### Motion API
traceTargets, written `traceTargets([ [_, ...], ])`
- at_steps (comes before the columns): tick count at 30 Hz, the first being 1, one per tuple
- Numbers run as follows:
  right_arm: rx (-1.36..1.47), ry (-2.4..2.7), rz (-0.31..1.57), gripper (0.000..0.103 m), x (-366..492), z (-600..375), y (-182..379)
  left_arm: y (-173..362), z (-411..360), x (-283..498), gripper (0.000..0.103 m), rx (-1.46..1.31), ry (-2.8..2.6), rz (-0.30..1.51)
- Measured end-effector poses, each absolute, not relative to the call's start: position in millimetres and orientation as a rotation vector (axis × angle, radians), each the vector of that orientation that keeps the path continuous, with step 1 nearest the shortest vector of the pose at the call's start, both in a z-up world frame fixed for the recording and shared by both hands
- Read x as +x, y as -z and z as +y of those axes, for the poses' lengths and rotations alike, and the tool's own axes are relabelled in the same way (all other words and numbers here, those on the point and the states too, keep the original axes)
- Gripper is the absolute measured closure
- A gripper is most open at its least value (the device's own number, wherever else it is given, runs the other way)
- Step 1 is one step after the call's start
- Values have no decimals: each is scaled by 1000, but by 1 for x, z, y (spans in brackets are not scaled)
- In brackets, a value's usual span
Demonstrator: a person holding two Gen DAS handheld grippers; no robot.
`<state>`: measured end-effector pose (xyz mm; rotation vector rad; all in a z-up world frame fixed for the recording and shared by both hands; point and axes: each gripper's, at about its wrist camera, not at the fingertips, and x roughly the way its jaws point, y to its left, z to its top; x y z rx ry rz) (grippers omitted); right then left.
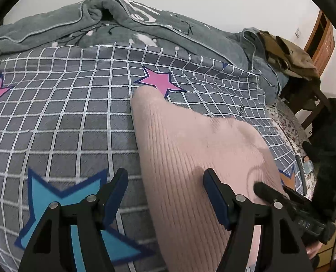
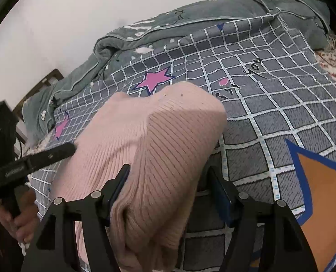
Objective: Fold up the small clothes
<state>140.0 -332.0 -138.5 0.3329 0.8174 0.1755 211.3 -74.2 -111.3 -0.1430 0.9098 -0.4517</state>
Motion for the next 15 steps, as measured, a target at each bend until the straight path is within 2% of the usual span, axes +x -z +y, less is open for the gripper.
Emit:
traceTargets([
  [4, 336, -180, 827, 36, 143, -333, 138, 113, -73, 215, 28, -128, 434, 889],
  [10, 360, -181, 843, 34, 149, -332, 140, 123, -74, 221, 27, -178, 479, 937],
  [13, 356, -173, 840, 34, 151, -328, 142, 130, -72, 223, 31, -205, 488, 950],
  [15, 348, -174, 832, 34, 151, -326, 144, 134, -72, 223, 42, -235, 508, 959],
])
